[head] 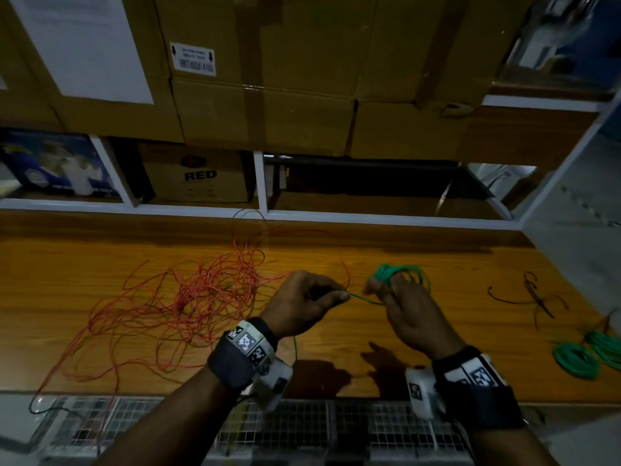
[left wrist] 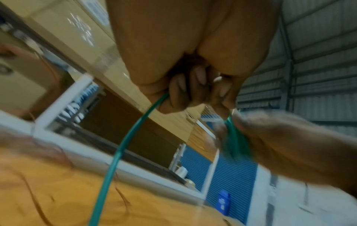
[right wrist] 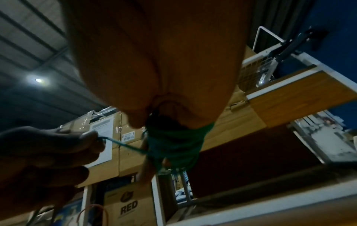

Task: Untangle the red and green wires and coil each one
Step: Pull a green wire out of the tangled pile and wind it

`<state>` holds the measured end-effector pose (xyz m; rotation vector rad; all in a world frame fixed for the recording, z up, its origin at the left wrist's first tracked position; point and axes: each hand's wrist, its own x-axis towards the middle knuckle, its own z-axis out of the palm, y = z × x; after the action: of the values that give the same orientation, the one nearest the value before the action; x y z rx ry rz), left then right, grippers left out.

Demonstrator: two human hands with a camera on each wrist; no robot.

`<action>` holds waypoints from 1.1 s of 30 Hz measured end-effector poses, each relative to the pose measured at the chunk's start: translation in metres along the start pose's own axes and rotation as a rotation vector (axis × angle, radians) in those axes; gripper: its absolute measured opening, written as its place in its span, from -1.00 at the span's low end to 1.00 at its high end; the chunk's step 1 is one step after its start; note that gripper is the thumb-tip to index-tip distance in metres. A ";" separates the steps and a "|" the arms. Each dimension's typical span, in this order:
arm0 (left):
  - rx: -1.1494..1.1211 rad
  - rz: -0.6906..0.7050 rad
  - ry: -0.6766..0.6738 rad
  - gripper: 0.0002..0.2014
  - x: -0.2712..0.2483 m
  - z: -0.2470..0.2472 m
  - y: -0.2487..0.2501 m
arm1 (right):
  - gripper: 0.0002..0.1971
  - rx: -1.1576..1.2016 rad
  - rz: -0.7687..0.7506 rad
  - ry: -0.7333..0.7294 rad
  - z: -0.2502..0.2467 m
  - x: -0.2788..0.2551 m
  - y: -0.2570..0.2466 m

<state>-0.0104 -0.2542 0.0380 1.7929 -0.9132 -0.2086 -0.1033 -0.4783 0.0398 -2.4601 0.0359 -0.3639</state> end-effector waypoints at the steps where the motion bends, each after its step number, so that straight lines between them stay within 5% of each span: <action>1: 0.008 -0.012 -0.001 -0.81 0.002 -0.006 -0.001 | -0.61 0.034 -0.017 -0.107 0.000 -0.006 0.000; 5: 0.054 0.000 -0.043 -0.79 0.007 -0.016 -0.006 | -0.48 0.218 0.042 -0.467 0.000 -0.022 -0.028; 8: -0.073 0.003 -0.023 -0.84 0.013 -0.016 -0.007 | -0.43 0.391 0.080 -0.530 0.001 -0.024 -0.053; 16: -0.357 -0.039 0.065 -0.75 0.017 -0.002 -0.009 | -0.62 1.391 0.224 -0.096 -0.012 -0.006 -0.093; 20: -0.251 -0.003 -0.049 -0.78 0.008 0.016 -0.011 | -0.63 1.777 0.211 0.186 -0.028 0.017 -0.097; 23: -0.092 -0.010 -0.140 -0.73 0.006 0.019 -0.002 | -0.69 1.499 0.177 0.389 -0.024 0.029 -0.085; 26: 0.078 0.030 -0.119 -0.71 0.012 0.012 0.003 | -0.63 0.583 0.128 0.502 -0.011 0.030 -0.067; 28: 0.191 0.057 -0.116 -0.71 0.012 0.003 0.004 | -0.60 0.284 0.120 0.401 -0.003 0.031 -0.057; 33: 0.278 0.094 -0.027 -0.79 0.014 -0.028 -0.001 | -0.60 0.067 0.101 -0.096 0.010 0.025 -0.048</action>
<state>0.0145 -0.2431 0.0525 1.9990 -1.0850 -0.0468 -0.0800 -0.4369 0.0677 -2.3955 0.1049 -0.2000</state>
